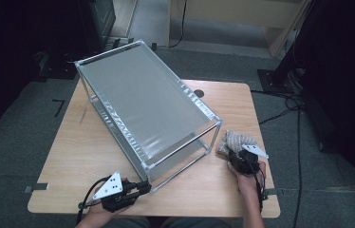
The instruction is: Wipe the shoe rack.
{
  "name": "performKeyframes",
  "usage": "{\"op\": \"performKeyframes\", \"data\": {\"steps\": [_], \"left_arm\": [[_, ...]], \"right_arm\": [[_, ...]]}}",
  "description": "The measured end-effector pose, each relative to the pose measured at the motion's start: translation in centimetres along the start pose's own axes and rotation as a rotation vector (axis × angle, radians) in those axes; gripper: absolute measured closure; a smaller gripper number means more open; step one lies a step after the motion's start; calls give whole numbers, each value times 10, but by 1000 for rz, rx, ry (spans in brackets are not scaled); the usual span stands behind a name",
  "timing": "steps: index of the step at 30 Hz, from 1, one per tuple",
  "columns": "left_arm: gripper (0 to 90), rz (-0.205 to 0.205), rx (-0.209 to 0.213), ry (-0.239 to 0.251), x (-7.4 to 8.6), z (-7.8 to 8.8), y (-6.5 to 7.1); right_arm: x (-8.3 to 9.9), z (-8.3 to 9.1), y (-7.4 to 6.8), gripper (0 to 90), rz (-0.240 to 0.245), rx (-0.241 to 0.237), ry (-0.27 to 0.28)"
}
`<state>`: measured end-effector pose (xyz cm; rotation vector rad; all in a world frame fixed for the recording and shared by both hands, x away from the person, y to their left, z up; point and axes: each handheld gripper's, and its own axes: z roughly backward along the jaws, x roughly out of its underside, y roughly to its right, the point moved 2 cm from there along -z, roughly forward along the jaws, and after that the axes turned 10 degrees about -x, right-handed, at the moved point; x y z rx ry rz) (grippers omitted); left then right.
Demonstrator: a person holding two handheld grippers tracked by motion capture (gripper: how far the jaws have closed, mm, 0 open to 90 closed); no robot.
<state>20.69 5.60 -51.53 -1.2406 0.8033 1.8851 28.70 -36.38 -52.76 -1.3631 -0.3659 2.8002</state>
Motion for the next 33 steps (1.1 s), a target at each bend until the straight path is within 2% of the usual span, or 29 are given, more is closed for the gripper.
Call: {"op": "performKeyframes", "data": {"steps": [1, 2, 3, 4, 6, 10, 15, 19, 20, 21, 22, 25, 32, 33], "left_arm": [[794, -2, -1, 0, 0, 0, 0], [794, -2, 0, -1, 0, 0, 0], [794, -2, 3, -3, 0, 0, 0], [794, -2, 3, -3, 0, 0, 0], [794, 0, 11, -5, 0, -1, 1], [795, -5, 16, -11, 1, -1, 2], [799, -23, 12, -24, 3, -3, 5], [801, -26, 13, -28, 3, -4, 7], [801, -27, 14, -28, 3, -4, 7], [802, -27, 15, -31, 3, -4, 7], [802, -28, 14, -31, 3, -4, 7], [802, -28, 12, -32, 3, -5, 7], [803, -31, 16, -34, 4, -6, 8], [803, -32, 16, -35, 4, -6, 8]], "right_arm": [[-5, 7, -1, 656, -11, -23, 50], [-5, 7, -1, 656, -11, -23, 50], [-13, 18, -5, 655, -25, -42, 112], [-13, 18, -5, 655, -25, -42, 112], [-25, 33, -13, 655, -28, -80, 186], [-43, 59, -33, 652, 7, -134, 303], [-60, 90, -62, 644, 44, -204, 476], [-69, 108, -83, 640, 80, -261, 562], [-70, 110, -86, 638, 88, -269, 565], [-72, 113, -96, 634, 120, -299, 571], [-72, 113, -96, 634, 120, -299, 571], [-73, 118, -112, 631, 162, -378, 564], [-67, 119, -165, 600, 301, -524, 500], [-65, 119, -172, 596, 319, -532, 497]]}}
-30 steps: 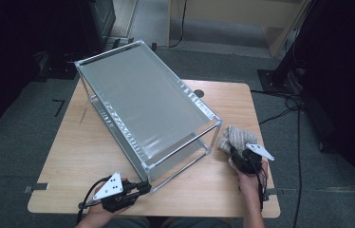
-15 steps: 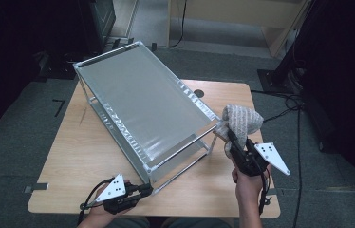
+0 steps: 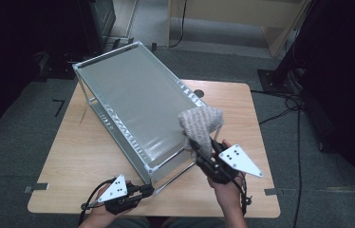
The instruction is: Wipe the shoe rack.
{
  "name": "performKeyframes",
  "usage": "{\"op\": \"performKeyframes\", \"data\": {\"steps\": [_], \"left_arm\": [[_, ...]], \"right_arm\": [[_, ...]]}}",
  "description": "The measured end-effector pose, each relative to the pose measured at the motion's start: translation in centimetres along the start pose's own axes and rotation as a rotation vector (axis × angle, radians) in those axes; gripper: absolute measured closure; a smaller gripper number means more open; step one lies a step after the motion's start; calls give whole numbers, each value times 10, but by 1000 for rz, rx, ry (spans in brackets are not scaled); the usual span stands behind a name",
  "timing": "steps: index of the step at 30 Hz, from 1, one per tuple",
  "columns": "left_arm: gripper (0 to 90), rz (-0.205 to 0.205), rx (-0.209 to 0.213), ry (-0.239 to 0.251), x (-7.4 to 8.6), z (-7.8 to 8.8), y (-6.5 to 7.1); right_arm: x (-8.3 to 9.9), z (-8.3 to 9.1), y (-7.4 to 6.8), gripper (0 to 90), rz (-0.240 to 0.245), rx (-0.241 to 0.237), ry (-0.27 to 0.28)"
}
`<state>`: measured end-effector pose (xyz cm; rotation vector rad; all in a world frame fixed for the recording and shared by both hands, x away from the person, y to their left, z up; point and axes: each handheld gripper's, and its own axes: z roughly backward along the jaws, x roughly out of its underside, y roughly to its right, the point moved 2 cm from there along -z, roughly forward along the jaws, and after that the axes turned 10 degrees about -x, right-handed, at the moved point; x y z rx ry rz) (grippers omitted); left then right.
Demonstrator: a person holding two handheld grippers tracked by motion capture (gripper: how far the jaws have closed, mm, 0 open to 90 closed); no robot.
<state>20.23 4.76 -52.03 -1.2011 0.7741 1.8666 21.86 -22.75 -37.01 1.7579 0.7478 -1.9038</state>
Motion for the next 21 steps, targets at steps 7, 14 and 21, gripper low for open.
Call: {"op": "performKeyframes", "data": {"steps": [7, 14, 21], "left_arm": [[803, 7, -1, -2, 1, -1, 1], [808, -5, 3, 1, 1, -1, 0], [812, -14, 1, 1, 1, -1, 1]], "right_arm": [[6, -21, -47, 583, 89, -157, -96], [11, -25, -62, 573, 137, -220, -113], [12, -23, -24, 603, 83, -85, -114]]}}
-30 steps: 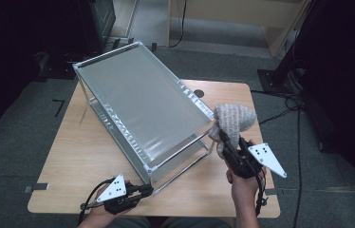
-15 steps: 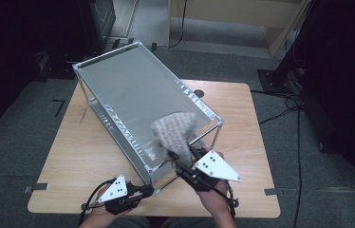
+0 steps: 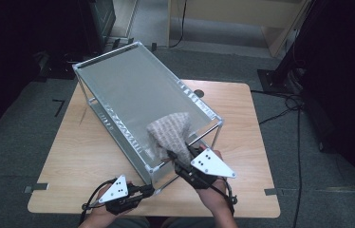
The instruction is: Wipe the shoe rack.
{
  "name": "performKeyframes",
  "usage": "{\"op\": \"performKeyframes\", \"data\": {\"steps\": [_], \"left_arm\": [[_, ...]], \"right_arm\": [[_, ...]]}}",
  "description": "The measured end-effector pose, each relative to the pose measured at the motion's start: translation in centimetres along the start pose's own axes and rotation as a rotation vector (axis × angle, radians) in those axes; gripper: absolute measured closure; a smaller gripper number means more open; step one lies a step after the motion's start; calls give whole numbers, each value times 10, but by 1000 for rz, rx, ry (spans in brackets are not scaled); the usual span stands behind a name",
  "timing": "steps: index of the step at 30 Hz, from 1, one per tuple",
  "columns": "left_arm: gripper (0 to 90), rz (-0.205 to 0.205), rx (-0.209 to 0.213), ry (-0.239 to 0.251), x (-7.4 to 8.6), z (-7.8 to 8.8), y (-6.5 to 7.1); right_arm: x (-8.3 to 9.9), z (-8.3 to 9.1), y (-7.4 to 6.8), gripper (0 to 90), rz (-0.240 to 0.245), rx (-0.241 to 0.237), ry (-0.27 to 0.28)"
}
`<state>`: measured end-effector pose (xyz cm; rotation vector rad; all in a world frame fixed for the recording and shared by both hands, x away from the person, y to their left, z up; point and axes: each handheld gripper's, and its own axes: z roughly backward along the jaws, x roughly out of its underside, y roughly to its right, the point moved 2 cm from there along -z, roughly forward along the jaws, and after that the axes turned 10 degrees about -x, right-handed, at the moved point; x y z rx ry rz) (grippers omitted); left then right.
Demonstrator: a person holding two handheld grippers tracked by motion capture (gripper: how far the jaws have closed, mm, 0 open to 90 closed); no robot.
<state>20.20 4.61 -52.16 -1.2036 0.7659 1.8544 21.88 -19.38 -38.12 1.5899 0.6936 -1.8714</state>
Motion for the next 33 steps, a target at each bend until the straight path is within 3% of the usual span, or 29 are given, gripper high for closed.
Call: {"op": "performKeyframes", "data": {"steps": [4, 9, 11, 12, 14, 17, 20, 21, 23, 27, 28, 29, 32, 33], "left_arm": [[811, -2, 3, -1, 0, 0, 0], [812, -6, 6, -5, 0, -1, 0], [813, -11, 9, -7, 0, -1, 0], [813, -12, 9, -6, 0, -1, 0], [813, -12, 12, -7, 0, -1, 0], [813, -12, 10, -5, 0, -1, 0], [813, -10, 12, -6, 0, -1, 0], [813, -9, 11, -6, 0, -1, 0], [812, -9, 11, -6, 0, -1, 0], [812, -15, 8, -5, 0, -1, 0], [813, -12, 10, -5, 0, -1, 0], [812, -8, 13, -6, 0, -1, 0], [812, -13, 8, -4, 0, 0, -1], [813, -10, 10, -5, 0, 0, -1]], "right_arm": [[4, 9, 29, 605, -51, 108, 24], [10, 24, 65, 612, -97, 287, 58], [14, 28, 74, 612, -85, 366, 41], [16, 30, 77, 613, -90, 375, 53], [18, 32, 78, 618, -118, 362, 62], [16, 32, 73, 625, -119, 335, 59], [13, 29, 58, 627, -105, 254, 58], [11, 26, 44, 627, -78, 204, 51], [10, 24, 36, 627, -60, 179, 44], [6, 14, 1, 626, 3, 45, 33], [6, 11, -8, 626, 28, 4, 31], [7, 6, -25, 625, 87, -57, 23], [7, 3, -33, 626, 128, -57, 14], [7, 3, -30, 628, 113, -44, 12]]}}
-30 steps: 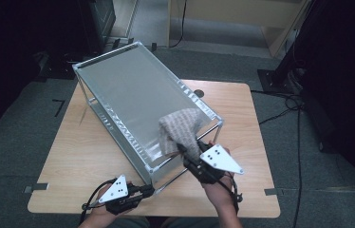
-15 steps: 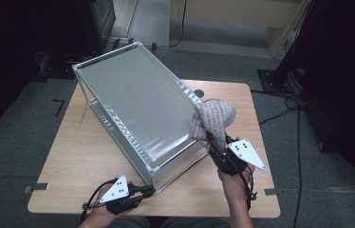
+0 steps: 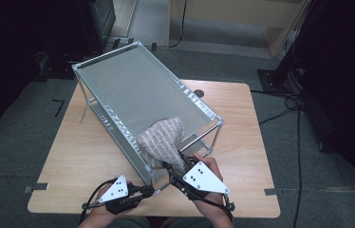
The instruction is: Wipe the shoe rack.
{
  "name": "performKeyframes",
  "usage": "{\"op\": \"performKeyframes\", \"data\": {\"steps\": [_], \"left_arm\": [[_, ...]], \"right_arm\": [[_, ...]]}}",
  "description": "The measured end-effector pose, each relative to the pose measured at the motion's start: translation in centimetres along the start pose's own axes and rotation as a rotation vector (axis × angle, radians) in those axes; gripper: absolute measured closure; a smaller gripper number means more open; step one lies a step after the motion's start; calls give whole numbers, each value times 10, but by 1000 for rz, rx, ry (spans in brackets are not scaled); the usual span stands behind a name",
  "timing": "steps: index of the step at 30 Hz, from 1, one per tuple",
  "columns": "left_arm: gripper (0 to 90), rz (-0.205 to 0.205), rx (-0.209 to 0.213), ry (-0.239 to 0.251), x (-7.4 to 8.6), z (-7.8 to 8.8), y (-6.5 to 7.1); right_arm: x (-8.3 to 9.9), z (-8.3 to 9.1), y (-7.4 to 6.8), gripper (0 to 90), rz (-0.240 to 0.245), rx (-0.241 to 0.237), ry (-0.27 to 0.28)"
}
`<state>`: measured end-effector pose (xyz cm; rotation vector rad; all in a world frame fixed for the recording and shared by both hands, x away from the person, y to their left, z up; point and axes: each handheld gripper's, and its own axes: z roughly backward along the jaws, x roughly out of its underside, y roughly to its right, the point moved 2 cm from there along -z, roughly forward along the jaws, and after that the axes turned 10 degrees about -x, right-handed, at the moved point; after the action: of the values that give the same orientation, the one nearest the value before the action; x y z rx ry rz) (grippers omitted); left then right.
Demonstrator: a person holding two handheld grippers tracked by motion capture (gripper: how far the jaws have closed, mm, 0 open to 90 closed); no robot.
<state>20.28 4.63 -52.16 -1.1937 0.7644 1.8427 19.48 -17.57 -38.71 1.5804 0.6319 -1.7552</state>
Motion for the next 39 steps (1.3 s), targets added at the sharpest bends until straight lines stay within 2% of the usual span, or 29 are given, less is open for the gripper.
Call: {"op": "performKeyframes", "data": {"steps": [3, 6, 14, 15, 16, 17, 18, 21, 25, 29, 34, 39], "left_arm": [[812, -4, -1, 1, 0, 0, 0], [812, 1, 2, 0, 0, 0, 0], [812, 0, 5, -2, 0, -1, 1], [813, 1, 6, -2, 0, -1, 1], [813, -3, 5, -1, 0, -1, 0], [813, -3, 4, 0, 0, -1, 0], [812, -2, 3, 0, 0, -1, 1], [812, -2, 3, 0, 0, -1, 1], [812, -1, 5, -3, 0, 0, 1], [812, 0, 5, -2, 0, -1, 1], [812, 1, 6, -3, 0, -1, 1], [812, 3, 7, -2, 0, -1, 1]], "right_arm": [[2, 2, 8, 629, -15, 21, 3], [6, 8, 24, 633, -37, 92, 1], [20, 33, 80, 644, -137, 357, -3], [22, 37, 86, 646, -158, 392, -5], [28, 43, 98, 647, -203, 450, -9], [28, 43, 98, 647, -203, 450, -9], [37, 47, 106, 648, -240, 493, -18], [47, 49, 111, 652, -266, 515, -30], [68, 48, 115, 657, -288, 540, -84], [96, 44, 119, 658, -348, 549, -185], [126, 33, 121, 657, -417, 525, -311], [147, 21, 120, 658, -432, 533, -424]]}}
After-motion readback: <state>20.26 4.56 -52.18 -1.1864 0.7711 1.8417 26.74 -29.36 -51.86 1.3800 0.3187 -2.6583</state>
